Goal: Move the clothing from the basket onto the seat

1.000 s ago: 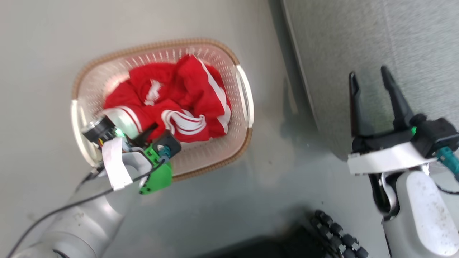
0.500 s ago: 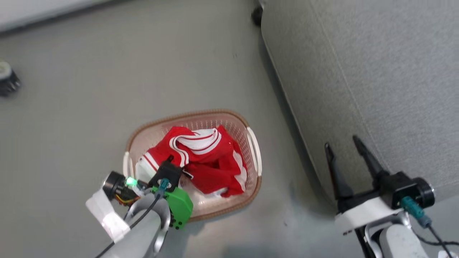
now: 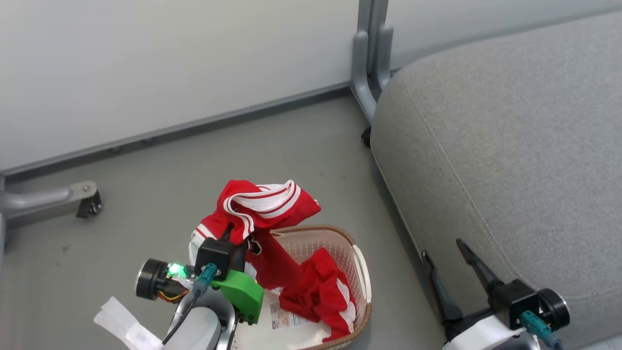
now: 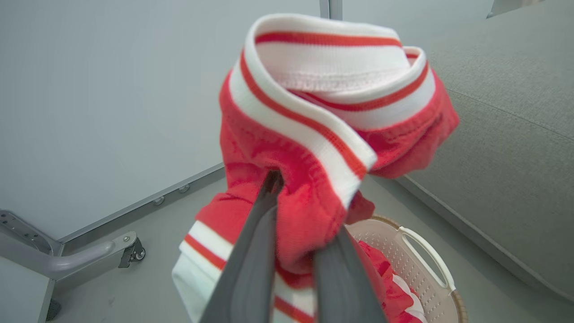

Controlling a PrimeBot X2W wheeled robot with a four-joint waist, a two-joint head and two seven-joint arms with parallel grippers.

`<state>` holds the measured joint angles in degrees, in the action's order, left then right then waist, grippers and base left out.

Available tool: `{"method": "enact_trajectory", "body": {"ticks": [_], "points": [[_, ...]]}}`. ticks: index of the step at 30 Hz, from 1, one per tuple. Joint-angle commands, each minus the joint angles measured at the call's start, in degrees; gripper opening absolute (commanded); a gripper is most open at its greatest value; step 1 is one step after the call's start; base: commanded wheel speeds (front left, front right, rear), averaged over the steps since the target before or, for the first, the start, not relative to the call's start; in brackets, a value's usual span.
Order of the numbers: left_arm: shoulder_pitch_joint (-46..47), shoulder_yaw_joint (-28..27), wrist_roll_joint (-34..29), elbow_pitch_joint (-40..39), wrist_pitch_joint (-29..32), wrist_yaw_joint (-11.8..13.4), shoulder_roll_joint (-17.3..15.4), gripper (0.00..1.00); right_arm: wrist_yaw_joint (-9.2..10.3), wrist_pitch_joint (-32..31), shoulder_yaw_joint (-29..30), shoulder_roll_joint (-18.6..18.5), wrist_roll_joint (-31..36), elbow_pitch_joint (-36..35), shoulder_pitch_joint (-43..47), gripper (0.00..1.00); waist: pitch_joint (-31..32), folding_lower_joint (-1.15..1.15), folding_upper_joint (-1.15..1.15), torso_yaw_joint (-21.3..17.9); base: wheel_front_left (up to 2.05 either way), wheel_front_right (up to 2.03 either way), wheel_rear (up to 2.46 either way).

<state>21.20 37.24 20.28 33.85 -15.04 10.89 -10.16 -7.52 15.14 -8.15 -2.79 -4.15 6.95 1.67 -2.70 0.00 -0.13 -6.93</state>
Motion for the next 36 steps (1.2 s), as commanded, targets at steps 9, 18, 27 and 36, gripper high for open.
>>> {"method": "enact_trajectory", "body": {"ticks": [9, 18, 27, 36], "points": [[-3.8, -3.8, -0.5, -7.6, -0.2, -3.1, 1.8, 0.0, 0.05, 0.0, -1.8, -0.2, 0.7, 0.1, 2.7, 1.0, 6.7, 0.0, 0.13, 3.4, 0.0, 0.0, 0.0], [-4.3, -2.4, -1.5, -13.6, -0.2, -5.9, 3.3, 0.0, 0.05, 0.0, -5.8, -0.2, 0.2, 0.8, 0.2, 1.0, 6.6, 0.0, 0.13, 4.2, 0.0, 0.0, 0.0], [-4.0, 1.3, -0.3, -20.1, 1.5, -8.3, 4.9, 0.0, 0.06, 0.0, -10.4, -1.0, 0.4, 4.3, -4.5, 1.0, 5.9, 0.0, 0.13, 5.4, 0.0, 0.0, 0.0], [-4.3, 4.5, 0.6, -29.1, 6.7, -9.4, 4.7, 0.0, 0.06, 0.0, -11.8, -1.9, -0.8, 9.3, -9.2, 1.0, 5.0, 0.0, 0.13, 6.9, 0.0, 0.0, 0.0]]}}
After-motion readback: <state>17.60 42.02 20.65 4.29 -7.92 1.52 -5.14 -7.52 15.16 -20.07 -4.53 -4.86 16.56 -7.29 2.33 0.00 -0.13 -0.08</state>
